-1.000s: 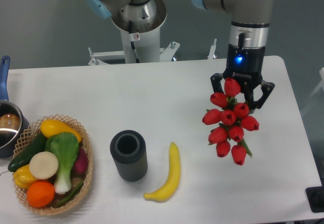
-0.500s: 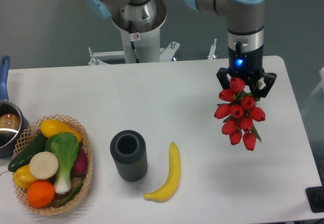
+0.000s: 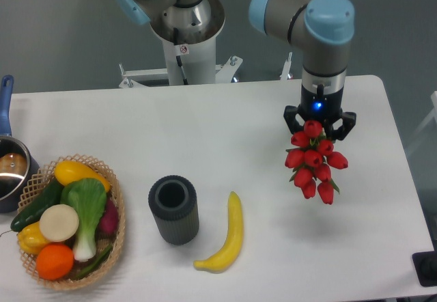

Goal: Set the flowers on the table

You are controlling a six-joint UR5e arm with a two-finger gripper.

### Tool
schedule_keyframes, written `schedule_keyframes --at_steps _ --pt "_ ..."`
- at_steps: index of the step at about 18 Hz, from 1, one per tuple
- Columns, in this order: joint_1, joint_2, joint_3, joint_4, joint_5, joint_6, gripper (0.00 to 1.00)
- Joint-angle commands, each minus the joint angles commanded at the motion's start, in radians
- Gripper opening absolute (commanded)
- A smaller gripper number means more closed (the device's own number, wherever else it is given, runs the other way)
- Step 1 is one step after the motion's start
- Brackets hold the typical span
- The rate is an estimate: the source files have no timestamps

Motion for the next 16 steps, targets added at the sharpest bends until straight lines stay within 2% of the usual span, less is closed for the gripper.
schedule_keyframes --at_steps 5,12,13,14,16 --pt "-0.023 -0.066 0.0 0.003 -0.002 -0.02 0.49" --pt "-0.031 -0.114 0.009 0.011 -0.002 -0.019 0.6" --pt "-0.028 -0.115 0.02 0.011 -0.002 -0.019 0.73" --pt "-0.019 -0.114 0.032 0.011 -0.002 -0.02 1.0" --pt "-0.002 -0.1 0.034 0.011 -0.005 -0.017 1.0"
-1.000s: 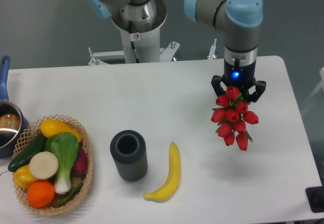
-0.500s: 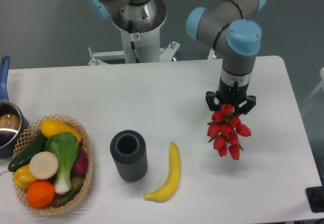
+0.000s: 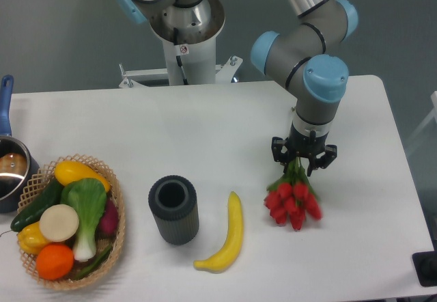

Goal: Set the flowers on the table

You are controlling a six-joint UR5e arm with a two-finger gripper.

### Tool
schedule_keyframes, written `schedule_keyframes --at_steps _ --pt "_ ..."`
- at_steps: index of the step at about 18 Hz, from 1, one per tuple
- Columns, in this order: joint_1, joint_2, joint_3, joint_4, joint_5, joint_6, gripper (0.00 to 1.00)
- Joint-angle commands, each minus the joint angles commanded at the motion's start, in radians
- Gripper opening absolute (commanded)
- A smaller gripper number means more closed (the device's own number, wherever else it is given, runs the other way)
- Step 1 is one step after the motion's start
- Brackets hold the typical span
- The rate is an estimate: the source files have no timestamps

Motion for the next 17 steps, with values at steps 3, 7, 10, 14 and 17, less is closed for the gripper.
schedule_keyframes --at_steps 3,7,10,14,17 --pt "0.014 0.035 0.017 0.011 0.0 0.0 1.0" --pt "0.071 0.069 0.087 0.025 -0.009 0.035 1.0" --pt "0.071 0.087 0.13 0.0 0.005 0.18 1.0" --pt "0.086 0.097 0.144 -0.061 0.005 0.441 1.0" --pt "0.088 0.1 0.143 -0.061 0.005 0.491 1.0"
